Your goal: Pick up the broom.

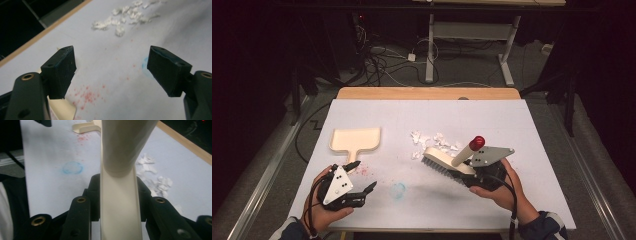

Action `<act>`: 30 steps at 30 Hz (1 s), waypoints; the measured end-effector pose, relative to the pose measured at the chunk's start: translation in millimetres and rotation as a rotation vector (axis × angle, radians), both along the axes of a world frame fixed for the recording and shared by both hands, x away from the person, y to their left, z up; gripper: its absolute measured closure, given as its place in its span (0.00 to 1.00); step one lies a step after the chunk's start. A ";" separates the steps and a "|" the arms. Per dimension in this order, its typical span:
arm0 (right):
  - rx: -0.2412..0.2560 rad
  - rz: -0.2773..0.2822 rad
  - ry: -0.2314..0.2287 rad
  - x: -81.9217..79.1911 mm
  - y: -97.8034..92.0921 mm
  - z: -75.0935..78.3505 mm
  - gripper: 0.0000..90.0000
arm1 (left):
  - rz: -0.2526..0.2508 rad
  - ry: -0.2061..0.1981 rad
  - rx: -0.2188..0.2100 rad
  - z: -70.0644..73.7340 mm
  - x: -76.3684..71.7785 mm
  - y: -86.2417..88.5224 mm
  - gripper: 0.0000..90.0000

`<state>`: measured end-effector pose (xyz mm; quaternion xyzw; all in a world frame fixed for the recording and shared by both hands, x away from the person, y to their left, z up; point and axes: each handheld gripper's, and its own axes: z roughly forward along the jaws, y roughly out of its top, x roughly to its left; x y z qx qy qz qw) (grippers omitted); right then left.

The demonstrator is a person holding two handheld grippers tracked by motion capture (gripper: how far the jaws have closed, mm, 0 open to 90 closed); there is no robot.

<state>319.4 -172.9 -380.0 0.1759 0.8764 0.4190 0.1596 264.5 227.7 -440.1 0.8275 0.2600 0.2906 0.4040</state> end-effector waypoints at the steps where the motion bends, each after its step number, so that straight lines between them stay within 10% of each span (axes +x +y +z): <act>1: -0.002 -0.008 -0.004 1.0 -0.9 0.3 0.75 | 0.005 0.010 0.006 -3.5 -0.2 1.4 0.25; 30: 0.001 -0.243 -0.097 42.8 -29.5 5.1 0.75 | 0.006 0.097 0.034 -20.3 2.8 6.0 0.24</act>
